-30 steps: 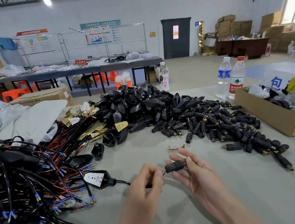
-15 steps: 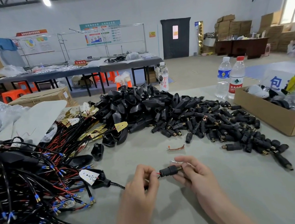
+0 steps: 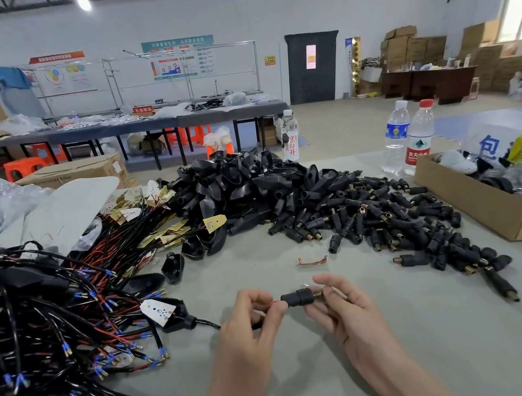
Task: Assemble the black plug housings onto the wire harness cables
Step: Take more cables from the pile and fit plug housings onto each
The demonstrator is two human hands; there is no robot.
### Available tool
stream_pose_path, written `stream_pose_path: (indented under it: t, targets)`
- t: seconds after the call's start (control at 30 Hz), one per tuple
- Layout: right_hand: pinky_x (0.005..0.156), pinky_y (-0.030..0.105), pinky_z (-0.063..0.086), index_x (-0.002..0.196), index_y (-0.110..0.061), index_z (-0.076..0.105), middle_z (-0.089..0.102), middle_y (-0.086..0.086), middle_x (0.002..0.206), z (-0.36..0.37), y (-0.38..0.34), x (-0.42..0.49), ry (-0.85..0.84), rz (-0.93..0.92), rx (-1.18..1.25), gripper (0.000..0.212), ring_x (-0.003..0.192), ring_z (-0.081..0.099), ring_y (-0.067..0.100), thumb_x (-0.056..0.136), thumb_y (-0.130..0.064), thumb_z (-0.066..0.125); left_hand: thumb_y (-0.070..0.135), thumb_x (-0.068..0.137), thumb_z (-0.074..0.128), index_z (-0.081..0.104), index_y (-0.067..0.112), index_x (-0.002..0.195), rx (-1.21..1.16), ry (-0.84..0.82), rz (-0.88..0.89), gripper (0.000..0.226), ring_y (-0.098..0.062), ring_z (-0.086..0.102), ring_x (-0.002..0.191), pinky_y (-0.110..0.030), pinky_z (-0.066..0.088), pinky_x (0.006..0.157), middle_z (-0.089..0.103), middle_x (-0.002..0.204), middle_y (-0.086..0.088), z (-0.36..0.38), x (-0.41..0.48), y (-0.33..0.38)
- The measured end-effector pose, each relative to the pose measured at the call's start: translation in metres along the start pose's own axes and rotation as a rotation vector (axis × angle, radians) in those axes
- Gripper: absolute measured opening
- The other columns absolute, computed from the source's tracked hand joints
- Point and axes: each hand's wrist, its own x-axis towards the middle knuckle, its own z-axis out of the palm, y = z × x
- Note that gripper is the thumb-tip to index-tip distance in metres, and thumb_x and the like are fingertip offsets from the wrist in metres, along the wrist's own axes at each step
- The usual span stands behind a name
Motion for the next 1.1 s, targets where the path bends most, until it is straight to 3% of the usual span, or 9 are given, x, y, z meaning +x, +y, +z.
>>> stream_pose_path:
  t: [0.07,0.2,0.37,0.53,0.63,0.77,0.83,0.97,1.1]
  targets:
    - [0.064,0.023,0.059,0.103,0.0,0.064,0.075,0.016,0.089,0.0,-0.0005,-0.0008,-0.004,0.007,0.021,0.023,0.077,0.075,0.022,0.102,0.003,0.041,0.059,0.082,0.057,0.057,0.039,0.093,0.011,-0.003,0.019,0.022,-0.014,0.061,0.067,-0.04,0.055,0.067,0.063,0.075,0.009,-0.0013,-0.0005,0.0004]
    - [0.064,0.025,0.06,0.106,0.0,0.064,0.075,0.017,0.089,0.0009,-0.0009,-0.001,-0.006,0.03,0.067,0.023,0.078,0.075,0.023,0.102,0.001,0.042,0.057,0.083,0.056,0.061,0.033,0.087,0.016,-0.021,0.027,0.026,-0.011,0.052,0.056,-0.028,0.047,0.057,0.056,0.064,-0.002,-0.0033,-0.0003,0.0006]
    - [0.066,0.027,0.061,0.109,0.0,0.063,0.074,0.018,0.087,0.0032,-0.0002,-0.0012,-0.003,0.052,0.137,0.022,0.08,0.075,0.024,0.103,-0.005,0.042,0.053,0.083,0.06,0.062,0.031,0.08,0.012,-0.02,0.018,0.022,-0.004,0.036,0.049,-0.017,0.028,0.047,0.042,0.052,0.007,-0.0035,0.0003,0.0035]
    - [0.078,0.024,0.06,0.109,0.005,0.066,0.073,0.023,0.102,0.0043,-0.0005,-0.0012,-0.024,0.036,0.109,0.032,0.096,0.072,0.024,0.087,-0.017,0.061,0.042,0.087,0.068,0.062,0.034,0.082,0.054,-0.034,0.013,0.011,-0.005,0.038,0.05,-0.015,0.028,0.047,0.043,0.051,0.011,-0.0038,0.0003,0.0012]
    - [0.077,0.022,0.059,0.104,0.007,0.068,0.071,0.021,0.099,0.0032,0.0002,-0.0013,-0.035,0.045,0.102,0.034,0.096,0.071,0.024,0.077,-0.014,0.067,0.045,0.087,0.067,0.057,0.044,0.091,0.067,-0.035,0.011,0.01,-0.005,0.047,0.055,-0.011,0.035,0.053,0.055,0.063,0.018,-0.0016,-0.0013,0.0008]
    - [0.072,0.023,0.059,0.105,0.004,0.066,0.073,0.019,0.098,0.0016,0.0,-0.0028,-0.059,0.065,0.095,0.031,0.091,0.073,0.024,0.08,-0.014,0.067,0.069,0.082,0.054,0.051,0.053,0.106,0.184,-0.136,0.062,0.03,-0.007,0.054,0.07,-0.023,0.047,0.07,0.062,0.084,0.02,0.001,-0.004,-0.0019]
    - [0.071,0.024,0.059,0.109,0.001,0.064,0.075,0.019,0.101,0.0014,-0.0005,-0.0031,-0.063,0.072,0.042,0.03,0.092,0.074,0.025,0.084,-0.016,0.065,0.067,0.083,0.048,0.05,0.051,0.108,0.264,-0.18,0.089,0.03,-0.007,0.053,0.071,-0.032,0.05,0.072,0.064,0.084,0.018,0.0008,-0.005,-0.0009]
    - [0.074,0.024,0.059,0.11,-0.005,0.065,0.076,0.013,0.104,-0.0001,-0.0012,-0.0031,-0.049,0.025,-0.108,0.031,0.096,0.074,0.023,0.086,-0.025,0.065,0.052,0.093,0.055,0.052,0.045,0.109,0.289,-0.184,0.071,0.018,-0.006,0.053,0.072,-0.038,0.051,0.074,0.062,0.081,0.019,-0.0009,-0.005,0.0015]
    - [0.071,0.023,0.058,0.091,-0.013,0.076,0.077,0.008,0.098,-0.0015,-0.0015,-0.0035,0.0,-0.046,-0.175,0.021,0.088,0.074,0.019,0.084,-0.03,0.066,0.056,0.095,0.046,0.053,0.043,0.109,0.353,-0.193,0.06,0.02,-0.006,0.057,0.081,-0.036,0.05,0.077,0.061,0.083,0.019,-0.0036,-0.0067,0.0069]
